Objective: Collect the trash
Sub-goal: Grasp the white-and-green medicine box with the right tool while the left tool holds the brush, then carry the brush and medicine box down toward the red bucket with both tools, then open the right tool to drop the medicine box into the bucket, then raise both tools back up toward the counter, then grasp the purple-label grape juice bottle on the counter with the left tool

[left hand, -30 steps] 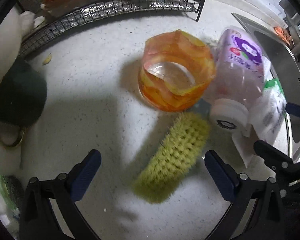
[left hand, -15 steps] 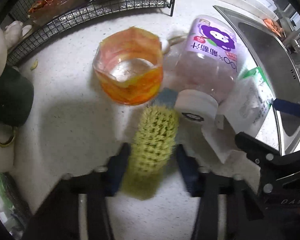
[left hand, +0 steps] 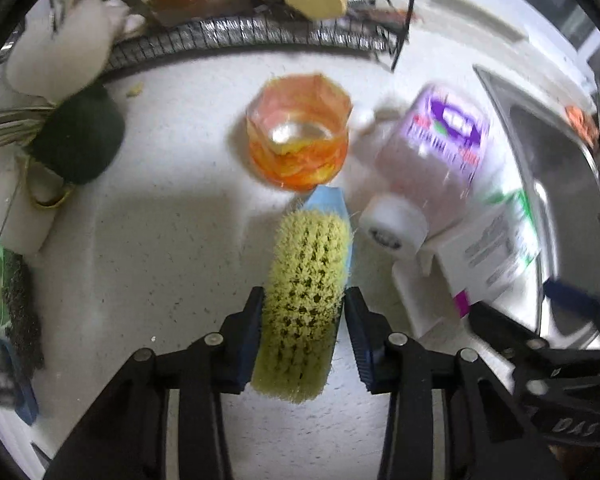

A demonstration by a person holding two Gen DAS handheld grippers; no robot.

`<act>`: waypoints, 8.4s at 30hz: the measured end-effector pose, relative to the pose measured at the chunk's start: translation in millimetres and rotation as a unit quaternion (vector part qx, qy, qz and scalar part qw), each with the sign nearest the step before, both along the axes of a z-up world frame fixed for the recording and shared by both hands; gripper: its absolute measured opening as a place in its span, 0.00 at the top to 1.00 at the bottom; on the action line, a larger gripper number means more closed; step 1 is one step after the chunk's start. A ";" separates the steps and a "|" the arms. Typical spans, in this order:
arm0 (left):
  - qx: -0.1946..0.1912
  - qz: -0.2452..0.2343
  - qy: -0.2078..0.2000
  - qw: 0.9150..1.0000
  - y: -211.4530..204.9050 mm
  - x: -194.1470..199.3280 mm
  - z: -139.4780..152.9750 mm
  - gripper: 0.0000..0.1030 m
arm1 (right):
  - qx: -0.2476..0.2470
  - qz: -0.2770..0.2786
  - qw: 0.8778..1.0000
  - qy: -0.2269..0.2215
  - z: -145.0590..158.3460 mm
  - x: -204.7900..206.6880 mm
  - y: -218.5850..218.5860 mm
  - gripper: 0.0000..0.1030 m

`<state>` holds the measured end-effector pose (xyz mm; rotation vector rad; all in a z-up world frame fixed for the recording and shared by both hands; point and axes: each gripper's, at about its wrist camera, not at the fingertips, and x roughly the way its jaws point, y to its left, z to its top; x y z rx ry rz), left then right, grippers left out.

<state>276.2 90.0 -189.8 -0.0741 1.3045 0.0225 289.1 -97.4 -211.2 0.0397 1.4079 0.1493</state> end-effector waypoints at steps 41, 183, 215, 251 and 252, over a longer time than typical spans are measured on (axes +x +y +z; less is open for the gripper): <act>0.016 -0.007 -0.026 1.000 -18.2 33.3 -15.4 0.64 | 0.054 -0.140 0.987 0.063 -60.8 36.9 -42.2 0.38; 0.003 -0.014 -0.042 0.999 -273.8 -276.9 -137.6 0.01 | 0.020 0.014 0.999 -0.029 -150.0 -277.7 -238.2 0.14; 0.074 0.057 -0.186 0.978 -202.3 -239.0 140.6 0.01 | 0.060 0.087 0.965 -0.241 133.1 -238.3 -193.1 0.00; -0.018 -0.059 -0.087 0.994 -28.3 -17.8 91.6 0.01 | -0.031 0.090 0.974 -0.204 108.6 -15.7 -52.1 0.00; -0.026 -0.060 -0.087 0.994 -26.1 -13.1 89.4 0.01 | -0.030 0.091 0.976 -0.197 104.7 -10.9 -50.6 0.00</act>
